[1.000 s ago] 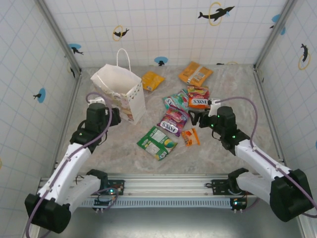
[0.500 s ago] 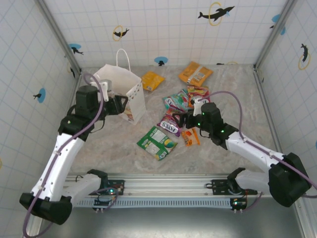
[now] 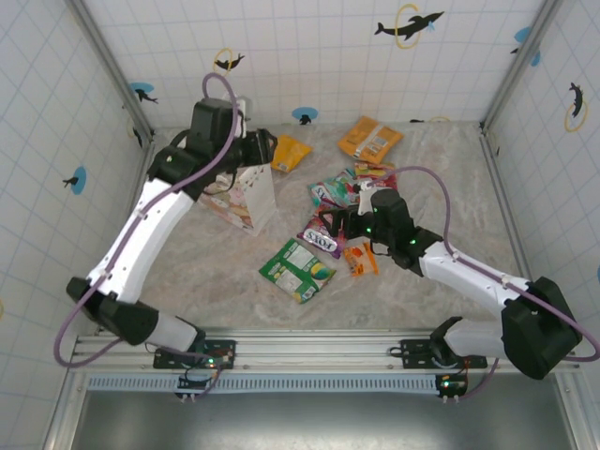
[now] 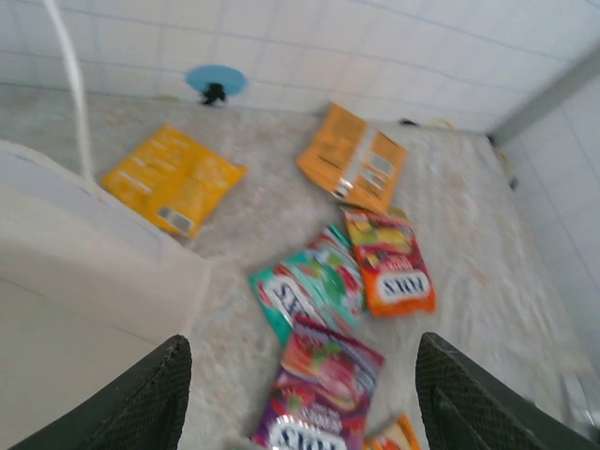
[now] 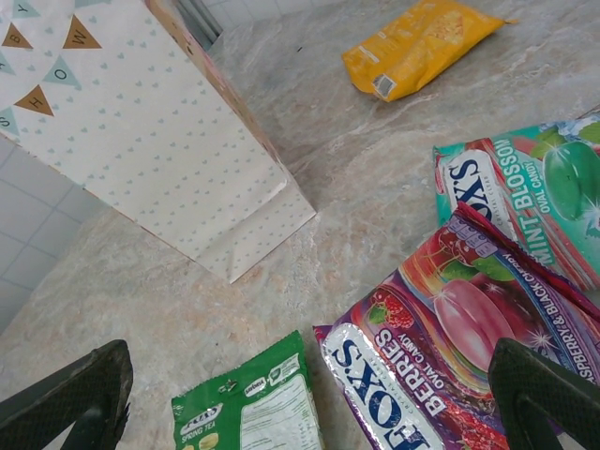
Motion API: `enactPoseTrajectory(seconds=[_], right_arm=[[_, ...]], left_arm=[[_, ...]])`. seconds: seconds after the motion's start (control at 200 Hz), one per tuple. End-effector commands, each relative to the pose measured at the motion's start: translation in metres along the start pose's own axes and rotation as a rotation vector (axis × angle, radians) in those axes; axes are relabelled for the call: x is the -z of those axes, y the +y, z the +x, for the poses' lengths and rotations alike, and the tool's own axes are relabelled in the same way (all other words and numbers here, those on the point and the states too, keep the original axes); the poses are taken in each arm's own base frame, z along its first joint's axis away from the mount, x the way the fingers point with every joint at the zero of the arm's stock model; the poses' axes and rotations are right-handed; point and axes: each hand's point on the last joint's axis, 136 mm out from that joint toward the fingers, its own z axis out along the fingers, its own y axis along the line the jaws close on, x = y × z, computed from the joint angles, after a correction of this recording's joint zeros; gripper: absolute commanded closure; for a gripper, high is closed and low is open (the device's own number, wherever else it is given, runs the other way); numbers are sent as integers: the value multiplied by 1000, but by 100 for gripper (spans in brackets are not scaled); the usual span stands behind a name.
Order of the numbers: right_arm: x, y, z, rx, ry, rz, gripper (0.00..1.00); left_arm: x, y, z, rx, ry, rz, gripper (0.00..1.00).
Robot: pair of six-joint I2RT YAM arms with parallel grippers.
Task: Place the snacks into the paper bag
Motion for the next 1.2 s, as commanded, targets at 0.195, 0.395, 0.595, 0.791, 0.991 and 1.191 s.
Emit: enactPoseTrajectory(seconds=[0.195,0.395,0.595,0.791,0.991,1.191], right_arm=[[4,4,-12,-18,-19,17,0],[5,-5,-6,-26,-17,36,0],[0,-10,0,-47,-5,32,0],[-3,-15,5,-58,6,40,0],[-1,-20,6,-70,4,48,0],[4,-24,6,-81,-7,55,0]], left_arm=[[-49,66,-13,183,23,-294,35],[-77,86,-16,283,41,-277,34],[-101,85,-14,315,66,-223,33],[-117,93,-6,323,96,-241,35],[-120,100,-4,318,106,-277,69],[-104,93,-13,234,111,-251,100]])
